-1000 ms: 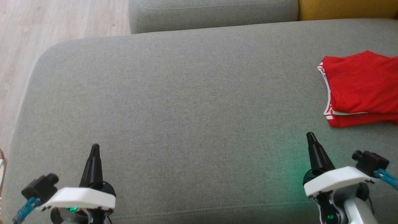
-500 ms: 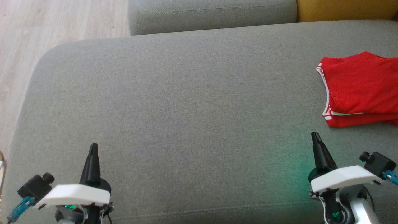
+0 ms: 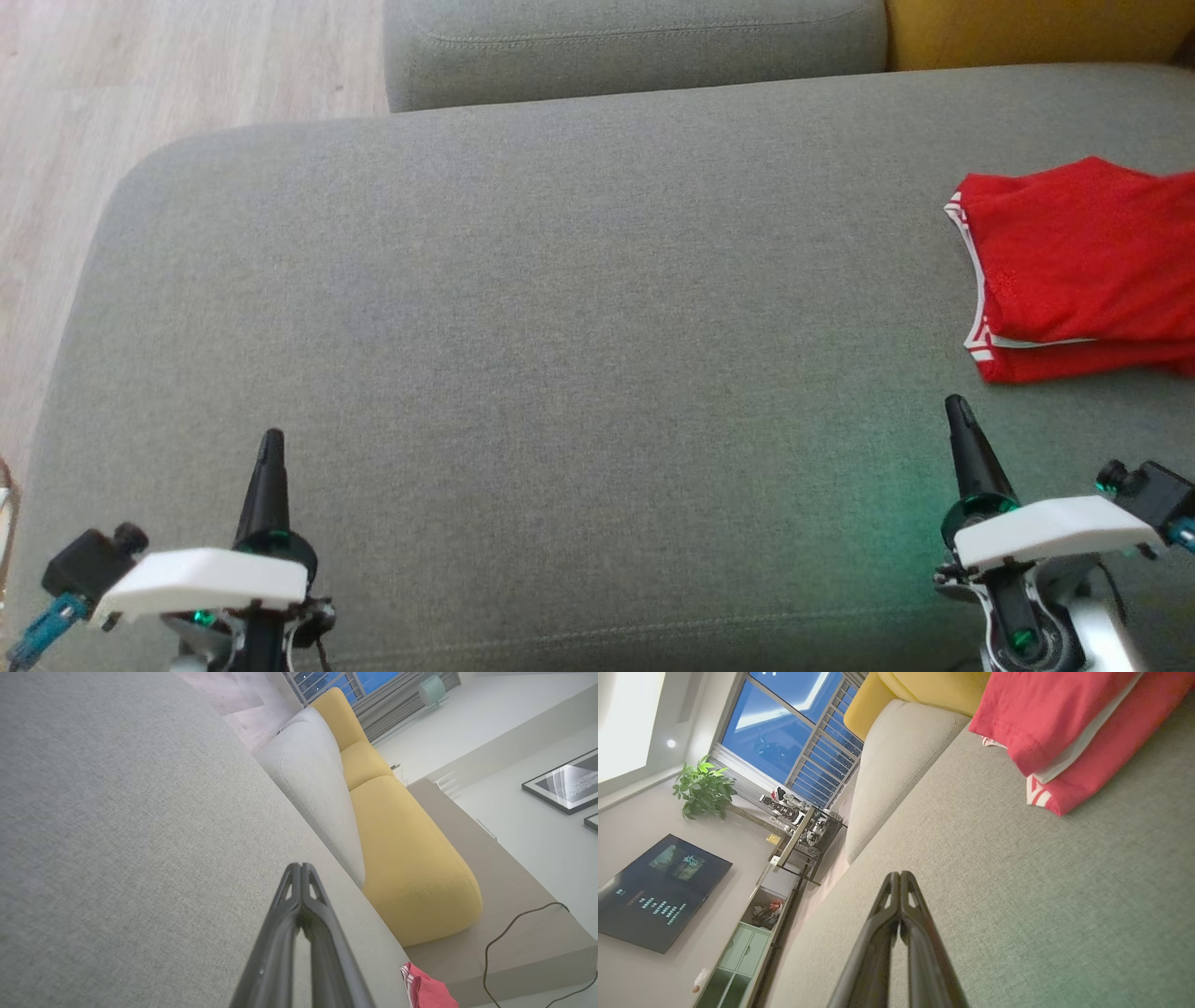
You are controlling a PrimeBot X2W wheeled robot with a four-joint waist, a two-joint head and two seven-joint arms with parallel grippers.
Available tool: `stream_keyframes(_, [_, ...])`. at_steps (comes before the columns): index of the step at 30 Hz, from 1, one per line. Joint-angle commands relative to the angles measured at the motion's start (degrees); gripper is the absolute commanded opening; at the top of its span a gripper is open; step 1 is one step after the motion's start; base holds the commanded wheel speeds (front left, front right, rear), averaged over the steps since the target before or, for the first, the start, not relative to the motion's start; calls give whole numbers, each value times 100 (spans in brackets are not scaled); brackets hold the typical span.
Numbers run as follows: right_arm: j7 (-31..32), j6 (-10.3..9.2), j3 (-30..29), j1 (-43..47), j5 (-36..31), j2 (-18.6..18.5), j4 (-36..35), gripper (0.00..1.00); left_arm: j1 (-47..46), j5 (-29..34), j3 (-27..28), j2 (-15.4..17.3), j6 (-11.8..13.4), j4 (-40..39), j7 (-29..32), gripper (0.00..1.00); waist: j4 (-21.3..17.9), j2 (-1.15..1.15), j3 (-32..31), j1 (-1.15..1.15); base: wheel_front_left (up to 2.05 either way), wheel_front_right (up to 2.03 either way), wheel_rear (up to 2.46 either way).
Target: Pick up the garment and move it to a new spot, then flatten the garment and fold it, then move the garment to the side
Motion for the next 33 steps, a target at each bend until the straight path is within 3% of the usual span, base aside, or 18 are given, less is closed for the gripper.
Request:
stream_keyframes(1, [30, -1, 19, -211, 142, -42, -238, 0, -312, -124, 143, 96, -31, -160, 50, 0, -1, 0, -3, 0, 0, 0, 0])
stream_keyframes(33, [544, -2, -195, -208, 2118, -36, -331, 0, -538, -1967, 397, 103, -91, 72, 570, 0, -38, 0, -95, 0, 0, 0, 0])
